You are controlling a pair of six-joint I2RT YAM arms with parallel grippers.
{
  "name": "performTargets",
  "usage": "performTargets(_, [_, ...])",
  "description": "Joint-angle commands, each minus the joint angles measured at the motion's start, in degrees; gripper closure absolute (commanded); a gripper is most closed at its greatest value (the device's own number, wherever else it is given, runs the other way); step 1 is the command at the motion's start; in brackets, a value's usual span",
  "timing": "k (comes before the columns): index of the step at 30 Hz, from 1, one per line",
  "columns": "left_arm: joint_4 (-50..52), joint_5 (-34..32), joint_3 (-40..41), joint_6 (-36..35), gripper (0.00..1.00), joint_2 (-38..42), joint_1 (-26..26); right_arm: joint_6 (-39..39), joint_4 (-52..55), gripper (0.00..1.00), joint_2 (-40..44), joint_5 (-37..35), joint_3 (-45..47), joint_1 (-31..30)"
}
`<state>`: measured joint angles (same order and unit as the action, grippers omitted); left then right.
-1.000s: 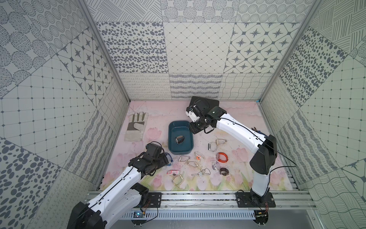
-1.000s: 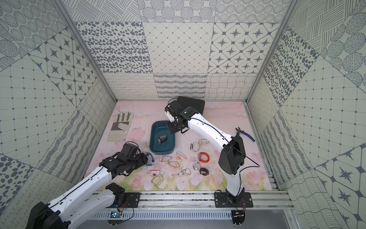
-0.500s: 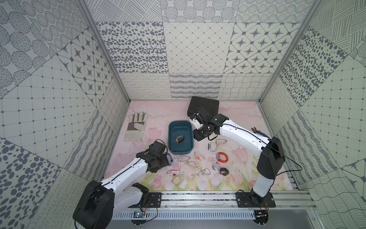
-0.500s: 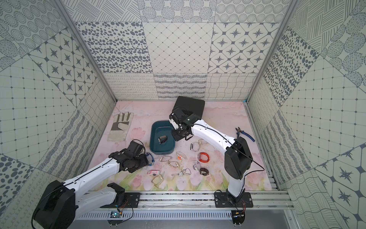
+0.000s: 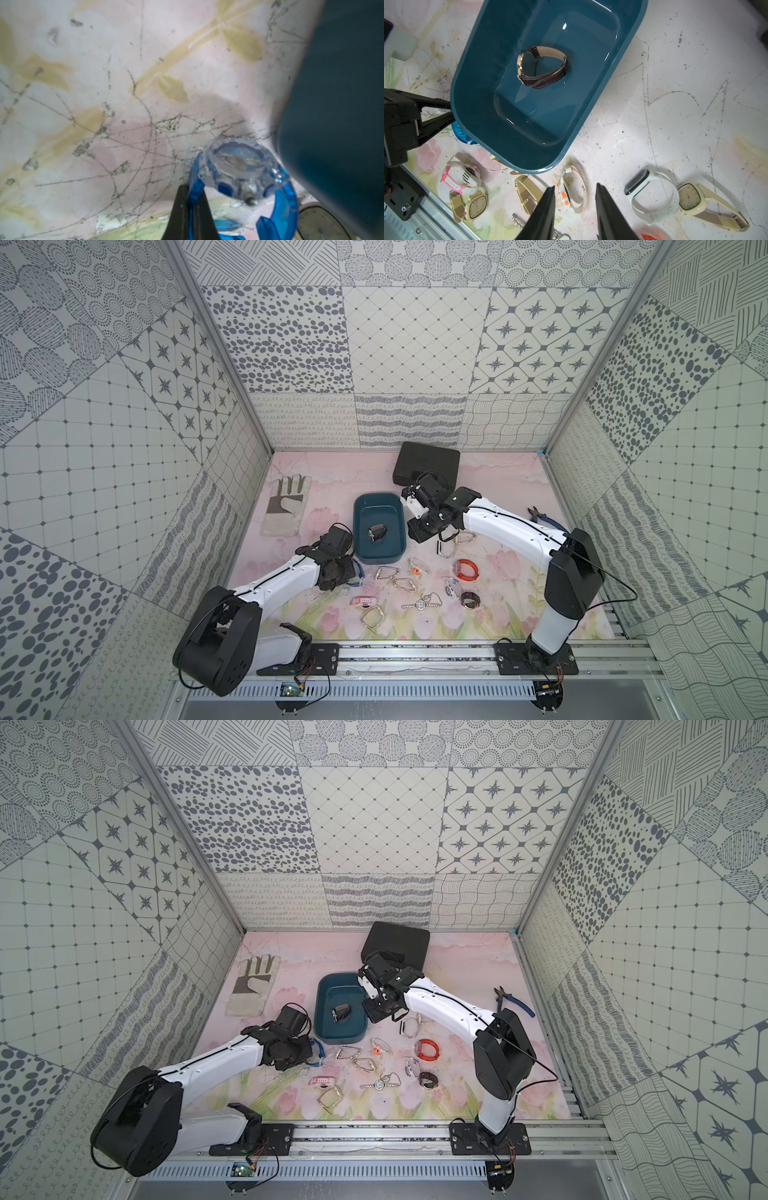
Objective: Put the watch into the storage box
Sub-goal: Pick up the watch at the center of the board, then place the watch in the storage box.
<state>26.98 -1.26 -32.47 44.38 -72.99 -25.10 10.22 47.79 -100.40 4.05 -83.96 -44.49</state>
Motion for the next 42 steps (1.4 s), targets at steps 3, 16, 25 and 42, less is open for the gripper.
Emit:
performTargets(3, [4.24,2.14,-1.79,-4.31,1.00,2.04,0.13,-0.49,-2.89,0.63,3.72,0.14,1.16,0.17])
performTargets(16, [22.60,-4.44,-11.80,-4.20,1.00,17.22,-3.35,0.00,-5.44,0.63,6.94,1.52,4.37,1.77])
performTargets(25, [22.52,3.97,-30.27,-13.05,1.00,6.83,-3.39,0.36,-7.33,0.63,8.86,2.87,7.16,3.77])
performTargets(42, [14.81,7.03,-55.56,-18.12,1.00,-32.73,-1.43,1.75,-10.45,0.63,12.32,4.83,13.56,6.08])
